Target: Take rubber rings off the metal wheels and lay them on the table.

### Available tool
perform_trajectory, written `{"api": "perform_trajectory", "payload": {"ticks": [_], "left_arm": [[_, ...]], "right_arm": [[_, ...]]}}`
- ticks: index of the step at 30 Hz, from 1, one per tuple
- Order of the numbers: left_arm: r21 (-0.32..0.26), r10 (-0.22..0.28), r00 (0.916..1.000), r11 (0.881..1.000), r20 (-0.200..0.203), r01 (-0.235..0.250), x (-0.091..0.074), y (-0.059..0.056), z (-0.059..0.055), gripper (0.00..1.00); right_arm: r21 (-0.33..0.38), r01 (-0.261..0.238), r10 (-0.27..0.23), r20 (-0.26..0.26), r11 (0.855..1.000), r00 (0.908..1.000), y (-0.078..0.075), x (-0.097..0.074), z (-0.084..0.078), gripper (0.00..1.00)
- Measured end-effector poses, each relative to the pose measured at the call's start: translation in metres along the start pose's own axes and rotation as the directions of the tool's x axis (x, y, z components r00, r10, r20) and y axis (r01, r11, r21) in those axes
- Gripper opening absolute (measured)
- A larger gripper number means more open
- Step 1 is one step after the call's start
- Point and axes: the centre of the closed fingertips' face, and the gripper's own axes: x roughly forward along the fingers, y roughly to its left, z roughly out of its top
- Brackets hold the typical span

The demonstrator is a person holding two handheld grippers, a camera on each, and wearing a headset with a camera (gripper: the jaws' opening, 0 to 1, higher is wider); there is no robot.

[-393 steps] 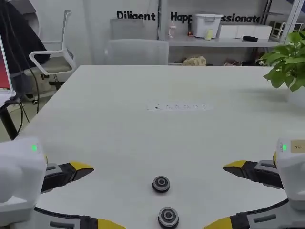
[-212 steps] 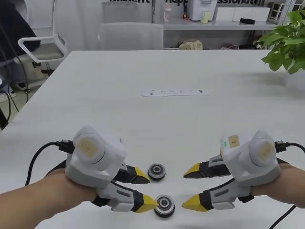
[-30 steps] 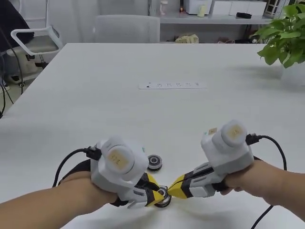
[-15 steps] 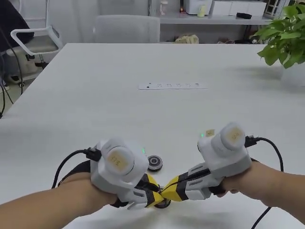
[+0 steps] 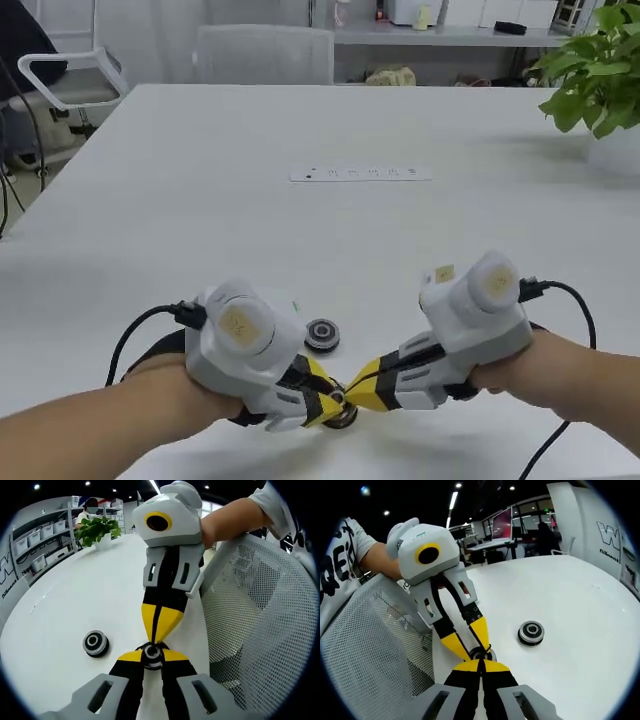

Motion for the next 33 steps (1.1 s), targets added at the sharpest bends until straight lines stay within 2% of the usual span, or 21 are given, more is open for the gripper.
{"api": "perform_trajectory", "payload": {"ticks": [9, 12, 21, 28, 33], "left_arm": [[0.019, -0.02, 0.9998, 1.0, -0.007, 0.02, -0.003, -0.002, 0.002, 0.13], [0.012, -0.022, 0.9996, 1.0, 0.015, 0.022, -0.009, -0.002, 0.009, 0.14], [-0.008, -0.008, 0.9972, 1.0, 0.075, 0.009, -0.028, -0.002, 0.02, 0.2], [-0.035, 0.022, 0.993, 0.999, 0.116, -0.018, -0.047, 0.0, 0.022, 0.26], [-0.053, 0.037, 0.9903, 0.998, 0.134, -0.03, -0.06, 0.0, 0.019, 0.3]], "right_arm": [[0.01, 0.001, -0.001, 0.014, 1.0, 0.9999, -0.001, -0.003, 0.003, 0.0], [0.014, 0.002, -0.002, 0.023, 1.0, 0.9997, -0.002, -0.004, 0.005, 0.0], [0.022, 0.007, -0.008, 0.044, 1.0, 0.999, -0.002, -0.008, 0.009, 0.0], [0.02, 0.004, -0.005, 0.054, 1.0, 0.9985, -0.001, -0.009, 0.012, 0.0], [0.017, 0.002, -0.003, 0.06, 1.0, 0.9982, 0.002, -0.01, 0.015, 0.0]]}}
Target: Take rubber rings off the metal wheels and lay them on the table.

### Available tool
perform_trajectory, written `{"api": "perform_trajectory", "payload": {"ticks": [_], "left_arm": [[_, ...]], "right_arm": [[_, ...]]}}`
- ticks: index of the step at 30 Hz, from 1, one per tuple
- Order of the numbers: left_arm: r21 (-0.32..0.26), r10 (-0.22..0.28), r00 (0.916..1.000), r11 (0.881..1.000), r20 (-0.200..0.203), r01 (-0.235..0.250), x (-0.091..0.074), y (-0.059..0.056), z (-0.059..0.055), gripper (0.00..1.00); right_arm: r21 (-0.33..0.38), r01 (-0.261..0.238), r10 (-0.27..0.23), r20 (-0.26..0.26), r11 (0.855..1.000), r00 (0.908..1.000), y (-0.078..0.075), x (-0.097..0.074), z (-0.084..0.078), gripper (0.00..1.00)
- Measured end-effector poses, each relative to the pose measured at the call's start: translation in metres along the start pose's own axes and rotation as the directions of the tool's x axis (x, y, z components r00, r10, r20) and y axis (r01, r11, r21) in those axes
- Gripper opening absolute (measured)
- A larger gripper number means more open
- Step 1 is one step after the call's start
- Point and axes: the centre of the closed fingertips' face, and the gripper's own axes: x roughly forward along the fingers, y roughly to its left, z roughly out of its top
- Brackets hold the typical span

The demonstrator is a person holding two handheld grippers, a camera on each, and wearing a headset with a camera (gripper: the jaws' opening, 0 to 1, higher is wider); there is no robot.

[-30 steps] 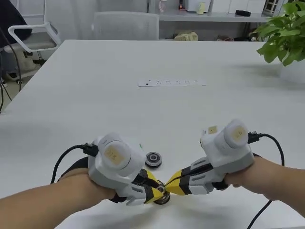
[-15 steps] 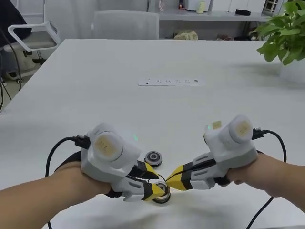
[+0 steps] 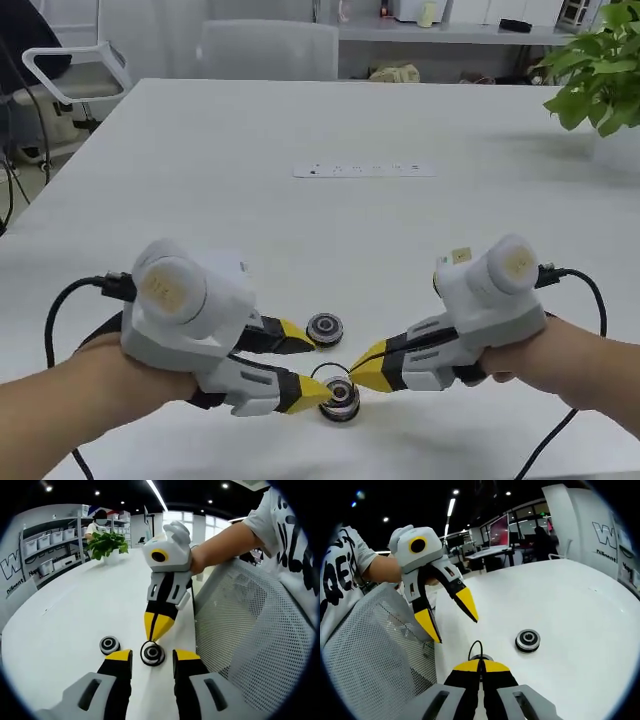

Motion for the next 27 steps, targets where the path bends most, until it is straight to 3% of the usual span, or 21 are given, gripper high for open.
{"api": "perform_trajectory", "payload": {"ticks": [14, 27], "left_arm": [[-0.05, 0.057, 0.997, 0.997, 0.053, -0.055, -0.035, -0.001, -0.005, 0.45], [-0.102, 0.136, 0.9881, 0.986, 0.072, -0.129, -0.057, 0.001, -0.013, 0.65]], "right_arm": [[0.0, -0.006, 0.006, 0.017, 1.0, 0.9998, 0.005, 0.001, 0.007, 0.0], [0.013, -0.022, 0.021, 0.035, 1.0, 0.9992, 0.009, 0.007, 0.014, 0.0]]}}
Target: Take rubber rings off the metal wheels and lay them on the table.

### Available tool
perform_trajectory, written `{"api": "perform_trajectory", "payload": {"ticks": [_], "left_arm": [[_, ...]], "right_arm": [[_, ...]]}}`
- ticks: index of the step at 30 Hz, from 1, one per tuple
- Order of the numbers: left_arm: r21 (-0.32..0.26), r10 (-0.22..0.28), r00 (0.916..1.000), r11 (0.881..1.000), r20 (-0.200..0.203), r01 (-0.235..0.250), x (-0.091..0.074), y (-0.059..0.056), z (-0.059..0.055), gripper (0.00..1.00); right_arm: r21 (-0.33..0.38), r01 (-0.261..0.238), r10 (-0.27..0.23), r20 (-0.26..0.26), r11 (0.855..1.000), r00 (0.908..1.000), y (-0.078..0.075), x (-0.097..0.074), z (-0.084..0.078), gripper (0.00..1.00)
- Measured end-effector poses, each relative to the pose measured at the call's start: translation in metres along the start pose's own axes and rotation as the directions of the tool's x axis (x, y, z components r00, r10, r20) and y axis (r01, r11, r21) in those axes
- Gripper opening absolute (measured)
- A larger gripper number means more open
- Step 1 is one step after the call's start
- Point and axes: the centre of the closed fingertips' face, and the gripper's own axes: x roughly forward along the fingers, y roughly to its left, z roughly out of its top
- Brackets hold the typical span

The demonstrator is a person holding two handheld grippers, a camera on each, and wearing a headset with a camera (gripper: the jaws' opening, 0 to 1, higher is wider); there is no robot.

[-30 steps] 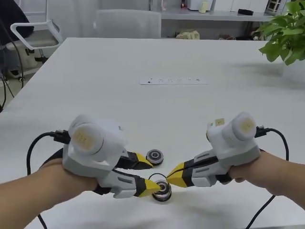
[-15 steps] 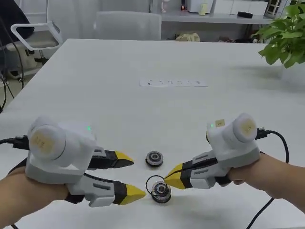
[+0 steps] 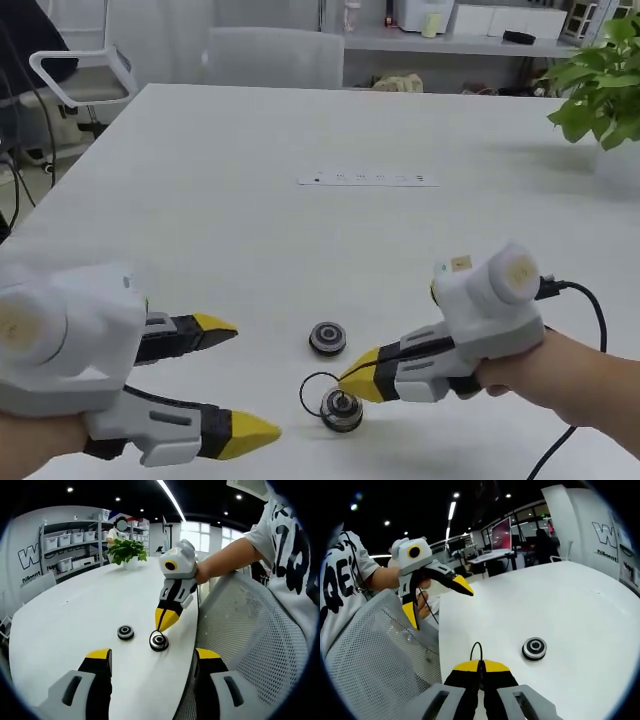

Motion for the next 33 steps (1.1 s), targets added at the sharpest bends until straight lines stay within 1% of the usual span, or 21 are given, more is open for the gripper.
{"api": "perform_trajectory", "payload": {"ticks": [4, 7, 10, 17, 26, 33], "left_arm": [[-0.008, 0.023, 0.9997, 1.0, 0.005, -0.023, -0.005, 0.002, -0.002, 0.71], [-0.022, 0.029, 0.9996, 0.999, 0.006, -0.029, -0.007, 0.002, -0.005, 0.74], [-0.027, 0.034, 0.9994, 0.999, 0.001, -0.034, -0.01, 0.001, -0.009, 0.76], [-0.043, 0.053, 0.9986, 0.998, -0.002, -0.053, -0.015, 0.003, -0.016, 0.79], [-0.052, 0.072, 0.9974, 0.996, -0.003, -0.072, -0.021, 0.007, -0.017, 0.81], [-0.056, 0.077, 0.997, 0.995, -0.004, -0.077, -0.022, 0.007, -0.018, 0.81]], "right_arm": [[0.005, -0.005, 0.005, 0.007, 1.0, 1.0, 0.002, 0.003, 0.003, 0.0], [0.009, -0.009, 0.009, 0.009, 1.0, 0.9999, 0.003, 0.006, 0.004, 0.0], [0.012, -0.014, 0.014, 0.007, 1.0, 0.9999, 0.005, 0.01, 0.004, 0.0], [0.016, -0.024, 0.024, 0.0, 1.0, 0.9997, 0.009, 0.019, 0.005, 0.0], [0.015, -0.025, 0.025, -0.014, 1.0, 0.9996, 0.011, 0.031, 0.003, 0.0], [0.014, -0.023, 0.023, -0.022, 1.0, 0.9995, 0.013, 0.04, 0.002, 0.0]]}}
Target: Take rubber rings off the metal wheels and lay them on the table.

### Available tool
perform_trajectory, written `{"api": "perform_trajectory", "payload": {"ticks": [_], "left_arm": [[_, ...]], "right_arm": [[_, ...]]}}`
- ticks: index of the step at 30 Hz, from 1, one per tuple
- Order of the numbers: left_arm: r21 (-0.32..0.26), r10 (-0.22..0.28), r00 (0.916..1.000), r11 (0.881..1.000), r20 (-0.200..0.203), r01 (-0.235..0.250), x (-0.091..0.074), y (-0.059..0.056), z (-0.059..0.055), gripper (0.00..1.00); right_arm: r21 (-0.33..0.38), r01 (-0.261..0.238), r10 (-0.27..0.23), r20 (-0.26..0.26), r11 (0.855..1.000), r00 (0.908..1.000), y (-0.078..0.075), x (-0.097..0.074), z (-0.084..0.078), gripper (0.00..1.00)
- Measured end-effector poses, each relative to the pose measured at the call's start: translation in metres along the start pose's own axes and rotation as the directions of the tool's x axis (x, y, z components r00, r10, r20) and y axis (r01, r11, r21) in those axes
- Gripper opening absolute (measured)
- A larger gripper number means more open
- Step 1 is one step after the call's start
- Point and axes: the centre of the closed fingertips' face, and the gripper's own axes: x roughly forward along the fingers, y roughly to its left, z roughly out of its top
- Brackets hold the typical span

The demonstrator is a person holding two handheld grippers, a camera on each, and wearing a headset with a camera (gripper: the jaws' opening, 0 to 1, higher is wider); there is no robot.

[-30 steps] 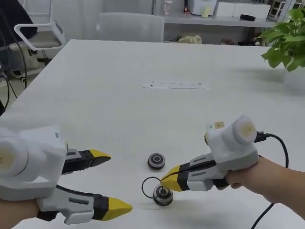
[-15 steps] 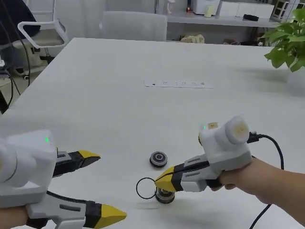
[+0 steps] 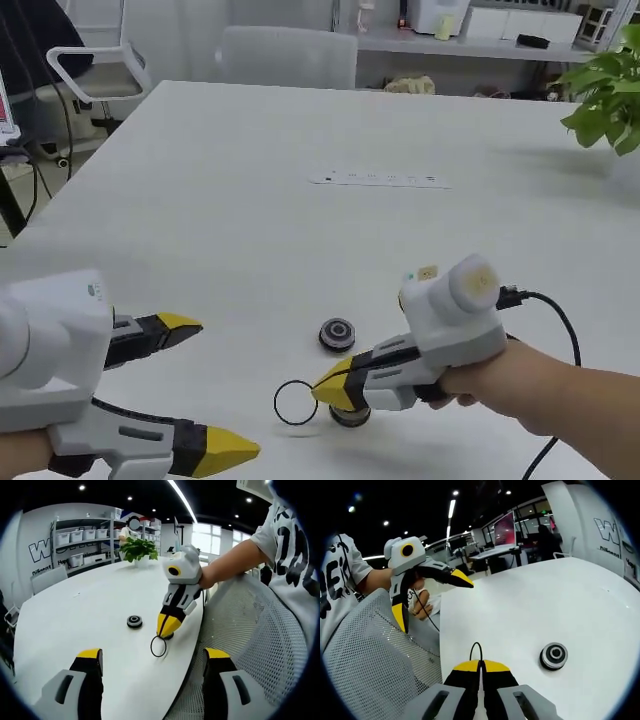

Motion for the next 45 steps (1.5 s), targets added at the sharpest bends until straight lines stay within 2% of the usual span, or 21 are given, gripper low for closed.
{"api": "perform_trajectory", "payload": {"ticks": [7, 18, 24, 34, 45], "left_arm": [[-0.001, 0.005, 1.0, 1.0, 0.001, -0.005, -0.001, 0.001, 0.001, 0.81], [-0.004, 0.007, 0.9999, 1.0, -0.008, -0.007, -0.001, 0.002, -0.002, 0.81], [-0.002, 0.006, 0.9999, 1.0, -0.01, -0.006, 0.0, 0.003, -0.002, 0.81], [0.004, -0.003, 0.9999, 1.0, -0.012, 0.004, 0.003, 0.002, 0.002, 0.8], [0.015, -0.01, 0.9999, 1.0, -0.004, 0.01, 0.009, 0.005, 0.011, 0.78]], "right_arm": [[-0.016, 0.007, -0.007, -0.018, 1.0, 0.9998, 0.0, 0.01, -0.002, 0.0], [-0.046, 0.033, -0.034, -0.031, 0.998, 0.9989, -0.004, 0.015, -0.006, 0.0], [-0.063, 0.038, -0.04, -0.028, 0.997, 0.9988, -0.004, 0.015, -0.005, 0.06], [-0.059, 0.059, -0.058, 0.014, 0.996, 0.9982, -0.009, 0.004, 0.003, 0.14], [-0.055, 0.071, -0.068, 0.063, 0.996, 0.9957, -0.011, -0.01, 0.013, 0.18]]}}
